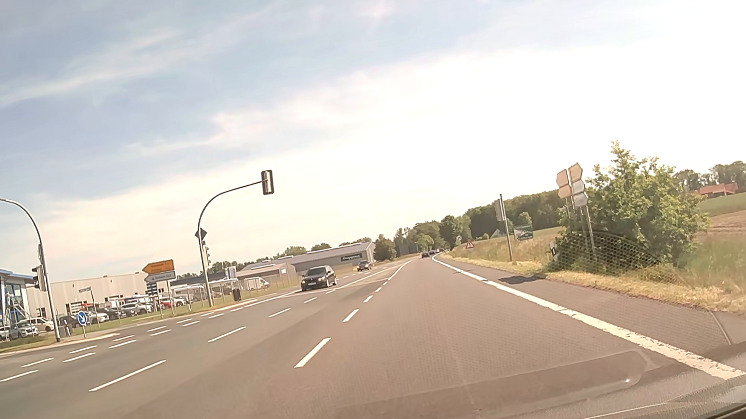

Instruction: Follow the waypoints while adhering to traffic rules and regulations

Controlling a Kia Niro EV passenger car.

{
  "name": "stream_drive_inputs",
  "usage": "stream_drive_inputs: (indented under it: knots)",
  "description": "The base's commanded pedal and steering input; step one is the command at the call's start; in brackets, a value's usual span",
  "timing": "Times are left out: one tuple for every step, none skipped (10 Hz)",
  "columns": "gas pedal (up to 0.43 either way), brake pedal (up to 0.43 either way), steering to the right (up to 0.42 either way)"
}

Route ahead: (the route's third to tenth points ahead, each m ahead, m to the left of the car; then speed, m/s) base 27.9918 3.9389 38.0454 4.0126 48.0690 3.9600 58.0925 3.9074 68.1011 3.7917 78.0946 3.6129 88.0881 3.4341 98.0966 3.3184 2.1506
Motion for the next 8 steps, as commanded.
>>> stream_drive_inputs:
  knots:
    - [0.319, 0.000, -0.021]
    - [0.319, 0.000, -0.022]
    - [0.319, 0.000, -0.021]
    - [0.319, 0.000, -0.021]
    - [0.319, 0.000, -0.020]
    - [0.319, 0.000, -0.018]
    - [0.319, 0.000, -0.018]
    - [0.319, 0.000, -0.017]
